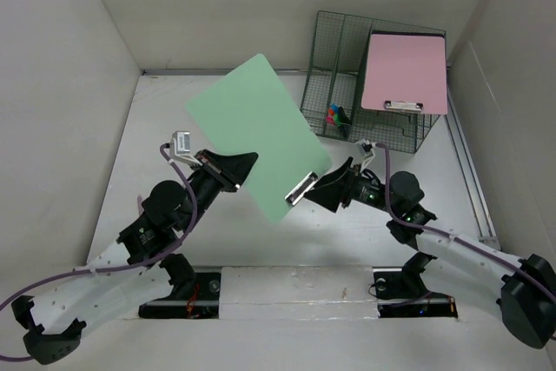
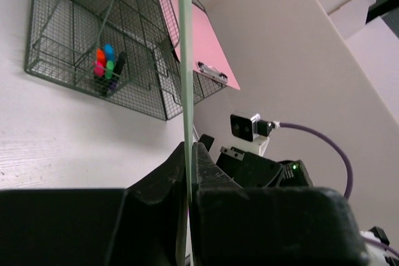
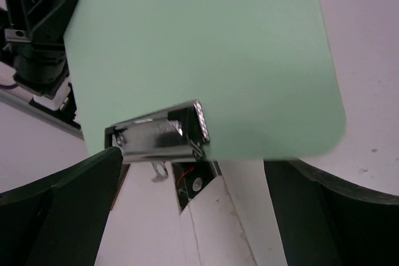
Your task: Organize the desk
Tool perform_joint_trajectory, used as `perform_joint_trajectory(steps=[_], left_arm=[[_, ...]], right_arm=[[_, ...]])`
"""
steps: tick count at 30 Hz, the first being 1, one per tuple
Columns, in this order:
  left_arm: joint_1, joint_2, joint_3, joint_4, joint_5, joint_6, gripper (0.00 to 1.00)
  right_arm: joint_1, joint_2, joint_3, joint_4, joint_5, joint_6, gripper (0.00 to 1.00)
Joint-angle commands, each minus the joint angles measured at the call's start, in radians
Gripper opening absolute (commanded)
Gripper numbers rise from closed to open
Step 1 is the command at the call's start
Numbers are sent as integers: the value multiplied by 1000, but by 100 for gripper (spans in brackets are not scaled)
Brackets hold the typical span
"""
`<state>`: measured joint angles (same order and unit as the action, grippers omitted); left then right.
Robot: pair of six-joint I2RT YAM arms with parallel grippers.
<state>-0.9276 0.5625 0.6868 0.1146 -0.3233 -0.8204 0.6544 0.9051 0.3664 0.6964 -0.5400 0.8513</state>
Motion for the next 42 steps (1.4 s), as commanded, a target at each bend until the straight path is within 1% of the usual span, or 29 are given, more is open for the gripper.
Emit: perform_joint_trajectory(steps=[1, 6, 9, 10, 13, 14, 18, 19, 23, 24, 26, 28, 29, 30, 31, 32, 34, 35, 37, 38, 40, 41, 42], left_arm=[[3, 19, 22, 103, 90, 7, 0], [3, 34, 11, 117, 108, 7, 0], [3, 39, -3, 141, 122, 3, 0], [3, 39, 0, 148, 122, 4, 0], [3, 48, 7, 143, 118, 13, 0], [3, 47, 0, 149, 119, 9, 0], [3, 56, -15, 152, 110, 0, 0], [3, 57, -15, 142, 107, 3, 0], [3, 48, -39, 163, 102, -11, 0], [3, 51, -35, 157, 96, -10, 0], [3, 62, -18, 123, 93, -5, 0], [3, 62, -16, 120, 89, -5, 0], [3, 62, -16, 120, 87, -3, 0], [3, 66, -10, 116, 86, 1, 0], [3, 71, -10, 112, 86, 3, 0], [3, 76, -9, 108, 87, 9, 0], [3, 80, -13, 106, 86, 4, 0], [3, 79, -26, 112, 86, 1, 0], [3, 77, -30, 114, 82, 0, 0], [3, 76, -27, 111, 79, 6, 0], [3, 68, -33, 103, 63, 9, 0], [3, 57, -46, 105, 55, 3, 0], [3, 50, -52, 103, 37, -3, 0]], right_arm=[[-10, 41, -1, 239, -100, 18, 100], [-10, 73, 11, 288, -86, 12, 100], [-10, 103, 16, 336, -119, 25, 100], [-10, 112, 9, 374, -118, 46, 98], [-10, 112, -29, 458, -87, 77, 90], [-10, 113, -32, 469, -83, 81, 85], [-10, 121, -50, 531, -25, 121, 80], [-1, 129, -55, 575, -14, 143, 79], [19, 182, -89, 695, 41, 204, 69], [19, 192, -93, 719, 72, 215, 68], [31, 210, -95, 785, 84, 244, 67], [42, 233, -89, 821, 103, 259, 69], [51, 238, -86, 819, 115, 264, 71], [60, 244, -83, 818, 165, 275, 68], [60, 244, -83, 816, 166, 278, 68], [70, 247, -80, 818, 176, 282, 59], [70, 258, -66, 821, 175, 285, 48], [79, 259, -61, 822, 176, 287, 35], [79, 259, -49, 816, 176, 285, 22], [88, 261, -47, 812, 176, 285, 14], [88, 256, -41, 798, 169, 279, 7], [88, 252, -41, 796, 167, 281, 1], [88, 247, -41, 792, 176, 282, 0]])
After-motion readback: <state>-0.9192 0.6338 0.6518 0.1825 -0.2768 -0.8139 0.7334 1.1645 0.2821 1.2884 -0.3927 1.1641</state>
